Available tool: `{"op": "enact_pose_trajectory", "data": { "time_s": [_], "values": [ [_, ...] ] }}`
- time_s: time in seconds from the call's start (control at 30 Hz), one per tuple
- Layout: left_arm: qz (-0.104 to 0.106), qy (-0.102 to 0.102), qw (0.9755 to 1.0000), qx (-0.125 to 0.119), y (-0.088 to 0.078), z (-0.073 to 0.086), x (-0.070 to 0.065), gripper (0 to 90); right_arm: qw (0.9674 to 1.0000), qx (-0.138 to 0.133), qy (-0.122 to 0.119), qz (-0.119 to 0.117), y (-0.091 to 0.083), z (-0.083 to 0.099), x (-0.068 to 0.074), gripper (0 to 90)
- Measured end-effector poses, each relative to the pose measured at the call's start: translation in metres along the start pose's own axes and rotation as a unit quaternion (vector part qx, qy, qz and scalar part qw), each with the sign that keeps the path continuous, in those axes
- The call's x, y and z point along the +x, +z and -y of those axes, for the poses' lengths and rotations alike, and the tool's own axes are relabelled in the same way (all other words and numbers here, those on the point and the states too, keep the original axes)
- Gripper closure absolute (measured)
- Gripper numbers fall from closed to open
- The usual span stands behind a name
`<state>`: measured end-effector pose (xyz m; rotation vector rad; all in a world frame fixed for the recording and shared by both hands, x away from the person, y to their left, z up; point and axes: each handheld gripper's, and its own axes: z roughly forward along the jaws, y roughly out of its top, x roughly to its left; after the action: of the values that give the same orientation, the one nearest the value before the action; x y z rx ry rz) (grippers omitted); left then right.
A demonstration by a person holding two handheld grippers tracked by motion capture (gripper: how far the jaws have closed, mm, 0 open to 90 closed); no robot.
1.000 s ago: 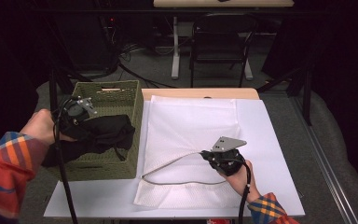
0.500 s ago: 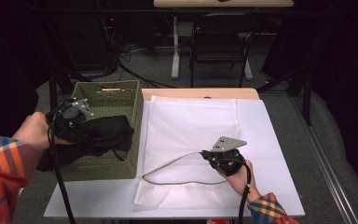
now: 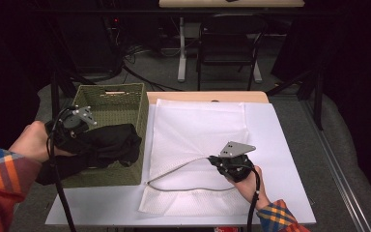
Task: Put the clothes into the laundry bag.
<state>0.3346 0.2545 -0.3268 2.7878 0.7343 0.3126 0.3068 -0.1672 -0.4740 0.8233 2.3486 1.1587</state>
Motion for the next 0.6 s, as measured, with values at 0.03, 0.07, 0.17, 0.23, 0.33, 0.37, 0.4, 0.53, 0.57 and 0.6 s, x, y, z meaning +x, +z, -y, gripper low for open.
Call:
{"op": "enact_pose_trajectory", "data": {
  "time_s": [0.03,0.07,0.17,0.23,0.33,0.37,0.4,0.53,0.57,0.6],
  "values": [
    [0.000,0.001,1.0000,0.001,-0.001,0.000,-0.001,62.6,1.0000,0.000,0.000,0.000,0.000,0.000,0.000,88.9],
    [0.003,-0.001,1.0000,-0.002,-0.001,0.000,-0.003,62.6,1.0000,0.000,0.000,0.000,0.000,0.000,0.000,88.9],
    [0.015,0.001,0.9999,-0.007,-0.001,0.000,-0.007,62.6,1.0000,0.000,0.000,0.000,0.000,0.000,0.000,88.9],
    [0.016,0.005,0.9998,-0.007,-0.001,-0.001,-0.010,62.6,1.0000,-0.001,-0.001,-0.001,0.000,0.000,0.000,88.9],
    [0.018,0.010,0.9998,-0.005,-0.001,-0.002,-0.015,62.6,1.0000,-0.001,-0.001,0.000,0.000,0.000,0.000,88.9],
    [0.021,0.011,0.9997,-0.004,-0.002,-0.003,-0.015,62.6,1.0000,-0.001,-0.002,0.000,0.000,0.000,0.000,88.9],
    [0.017,0.009,0.9998,-0.007,-0.002,-0.003,-0.017,62.6,1.0000,-0.001,-0.002,0.001,0.000,0.000,0.000,88.9],
    [0.020,0.007,0.9998,-0.007,-0.003,-0.006,-0.025,62.5,1.0000,-0.001,-0.003,0.001,0.000,0.000,0.000,88.9],
    [0.020,0.009,0.9997,-0.007,-0.002,-0.006,-0.026,62.5,1.0000,-0.001,-0.003,0.001,0.000,0.000,0.000,88.9],
    [0.025,0.009,0.9996,-0.009,-0.002,-0.007,-0.028,62.5,1.0000,-0.001,-0.003,0.001,0.000,0.000,0.000,88.9]
  ]
}}
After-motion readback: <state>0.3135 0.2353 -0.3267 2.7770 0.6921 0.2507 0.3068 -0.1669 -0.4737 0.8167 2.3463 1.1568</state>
